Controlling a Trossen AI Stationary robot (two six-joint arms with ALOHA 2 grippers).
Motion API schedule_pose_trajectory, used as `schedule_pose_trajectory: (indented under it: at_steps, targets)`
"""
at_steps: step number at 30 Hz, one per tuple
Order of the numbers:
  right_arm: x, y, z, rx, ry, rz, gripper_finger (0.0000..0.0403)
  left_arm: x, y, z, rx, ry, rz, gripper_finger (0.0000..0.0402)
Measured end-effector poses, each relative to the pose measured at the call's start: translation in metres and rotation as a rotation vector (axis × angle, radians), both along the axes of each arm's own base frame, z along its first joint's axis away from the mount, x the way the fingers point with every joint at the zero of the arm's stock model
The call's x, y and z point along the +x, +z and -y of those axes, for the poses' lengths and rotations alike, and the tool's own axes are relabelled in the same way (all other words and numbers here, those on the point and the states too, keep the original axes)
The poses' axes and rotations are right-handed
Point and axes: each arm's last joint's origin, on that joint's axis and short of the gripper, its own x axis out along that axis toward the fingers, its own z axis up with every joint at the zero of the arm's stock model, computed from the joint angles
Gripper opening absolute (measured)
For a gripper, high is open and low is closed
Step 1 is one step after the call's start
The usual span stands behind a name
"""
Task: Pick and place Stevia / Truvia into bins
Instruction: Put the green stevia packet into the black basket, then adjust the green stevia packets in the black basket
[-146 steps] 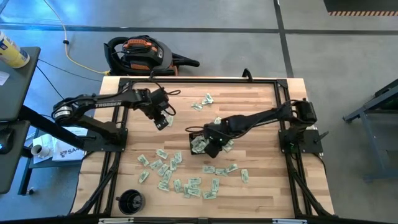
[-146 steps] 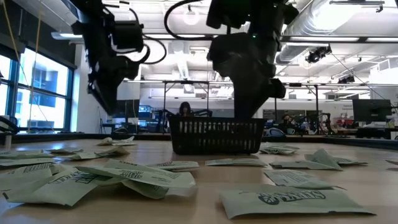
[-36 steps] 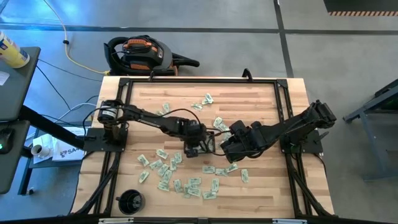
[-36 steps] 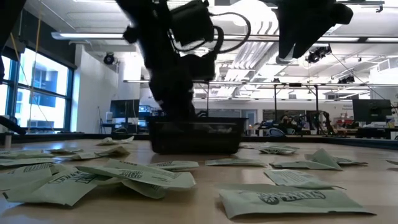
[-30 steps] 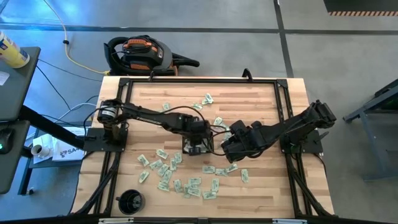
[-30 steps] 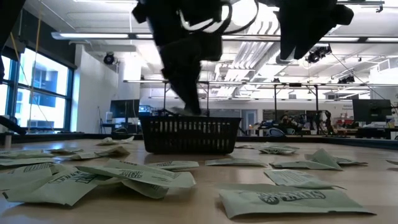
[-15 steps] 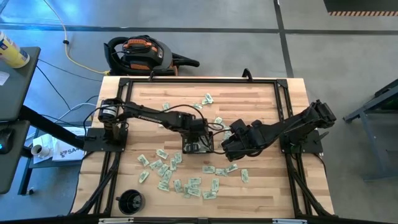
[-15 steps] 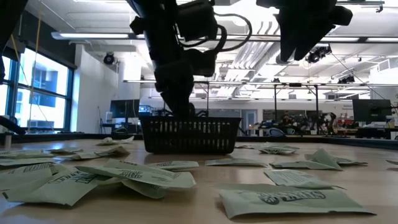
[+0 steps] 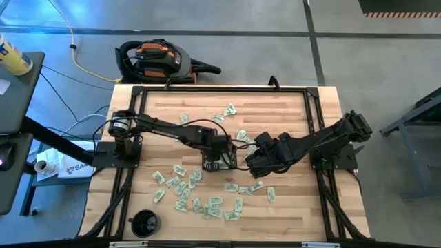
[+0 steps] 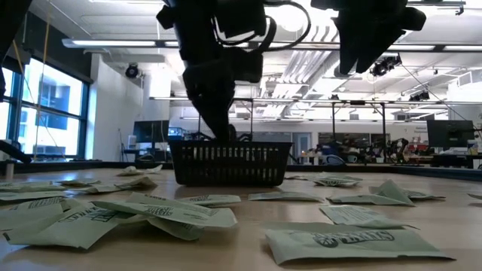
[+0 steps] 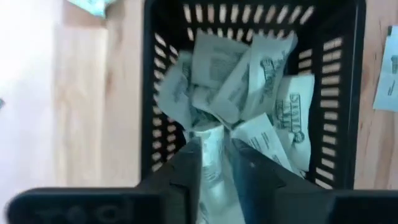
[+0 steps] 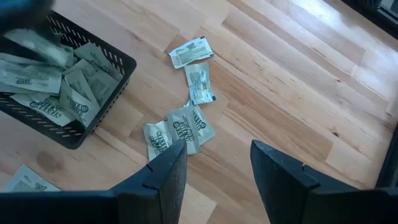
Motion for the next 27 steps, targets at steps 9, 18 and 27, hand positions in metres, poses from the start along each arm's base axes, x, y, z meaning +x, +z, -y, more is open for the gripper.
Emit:
schedule_pose_trajectory:
  at_steps: [9, 18, 27]
  targets:
    - [0.000, 0.000, 0.000, 0.004, 0.000, -0.002, 0.0169, -0.006, -0.002, -0.001, 0.032, -0.003, -0.070, 0.0265]
    - [0.001, 0.000, 0.003, -0.012, 0.007, -0.006, 0.0169, -0.015, -0.003, -0.001, 0.003, 0.064, -0.149, 0.0237]
    - [0.003, 0.000, 0.011, 0.005, -0.012, -0.020, 0.0169, 0.001, 0.040, -0.001, 0.016, 0.071, -0.059, 0.0100]
